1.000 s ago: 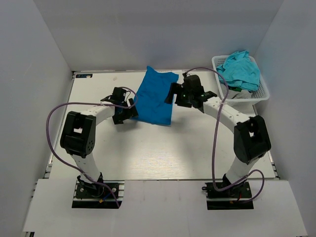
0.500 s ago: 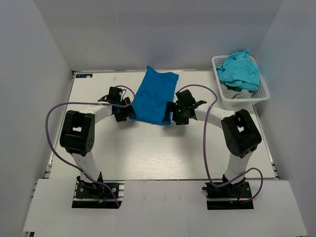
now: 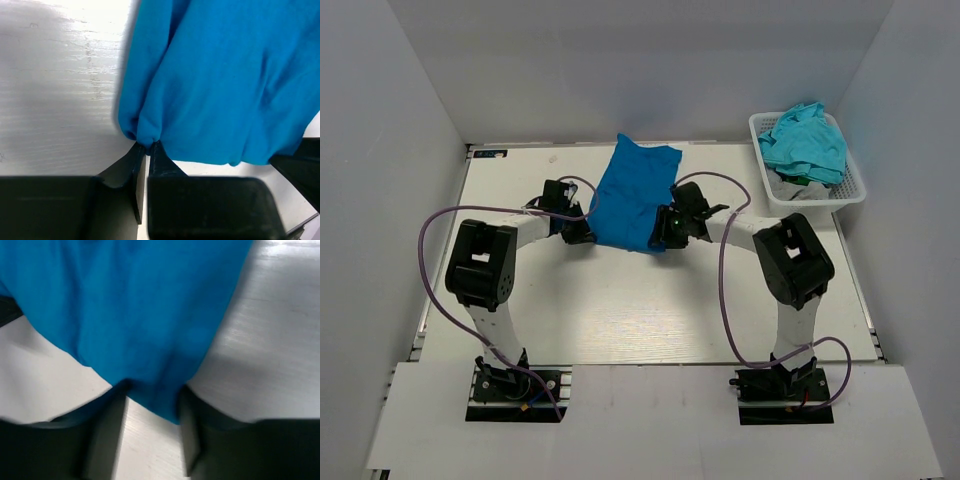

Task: Fold and stack the t-shirts
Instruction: Grab one side of the 2/3 rectangular tshirt with both arms

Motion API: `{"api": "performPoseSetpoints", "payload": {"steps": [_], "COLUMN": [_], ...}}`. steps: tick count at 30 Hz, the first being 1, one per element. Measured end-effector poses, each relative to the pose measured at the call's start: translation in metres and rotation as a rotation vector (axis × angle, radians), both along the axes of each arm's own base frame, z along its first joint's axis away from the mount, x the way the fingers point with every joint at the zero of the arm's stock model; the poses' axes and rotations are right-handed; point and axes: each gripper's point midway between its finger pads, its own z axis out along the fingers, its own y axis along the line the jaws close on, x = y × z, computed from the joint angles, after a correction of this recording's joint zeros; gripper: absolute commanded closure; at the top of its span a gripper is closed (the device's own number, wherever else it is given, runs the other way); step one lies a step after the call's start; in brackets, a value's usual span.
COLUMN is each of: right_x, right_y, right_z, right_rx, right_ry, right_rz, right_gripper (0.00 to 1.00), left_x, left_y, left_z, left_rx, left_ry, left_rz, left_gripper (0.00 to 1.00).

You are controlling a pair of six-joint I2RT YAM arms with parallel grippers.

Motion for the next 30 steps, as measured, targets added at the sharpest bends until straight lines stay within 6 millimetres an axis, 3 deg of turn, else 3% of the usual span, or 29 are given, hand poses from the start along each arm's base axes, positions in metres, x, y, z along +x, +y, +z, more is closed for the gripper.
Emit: {"api": "performPoseSetpoints", "payload": {"steps": [2, 6, 10, 13, 17, 21, 26, 30], "right_x": [0.000, -0.001, -0.004, -0.018, -0.049, -0.095, -0.164, -0.205], "right_y": [0.001, 0.002, 0.000, -0.008, -0.019, -0.026, -0.039, -0.044], "right_z": [-0.005, -0.009, -0.008, -0.004, 0.019, 0.050, 0.066, 0.090], "right_rx": [0.002, 0.003, 0.006, 0.002, 0.021, 0.065, 0.107, 0.162], "right_ry": [0.008, 0.020, 0.021, 0.029, 0.029, 0.048, 0.163, 0.248], "right_rz": [0.002, -0.001, -0.008, -0.007, 0.021, 0.109, 0.228, 0.307], "right_gripper": [0.75, 1.00, 1.00, 1.00, 1.00, 1.00, 1.00, 1.00], "left_x": [0.001, 0.002, -0.001, -0.014, -0.070, -0.127, -0.179, -0.211], "left_y": [-0.001, -0.002, -0.001, 0.000, 0.000, -0.003, -0.007, -0.004], "left_z": [0.000, 0.001, 0.002, 0.005, 0.016, 0.048, 0.095, 0.112], "left_rx": [-0.003, -0.010, -0.010, -0.008, -0.025, -0.073, -0.170, -0.188], "left_ry": [-0.002, -0.007, 0.008, 0.038, 0.093, 0.102, 0.092, 0.158], "left_rz": [-0.002, -0.006, 0.014, 0.036, 0.041, 0.009, -0.037, -0.052], "left_gripper": [1.00, 1.00, 1.00, 1.00, 1.00, 1.00, 1.00, 1.00]}}
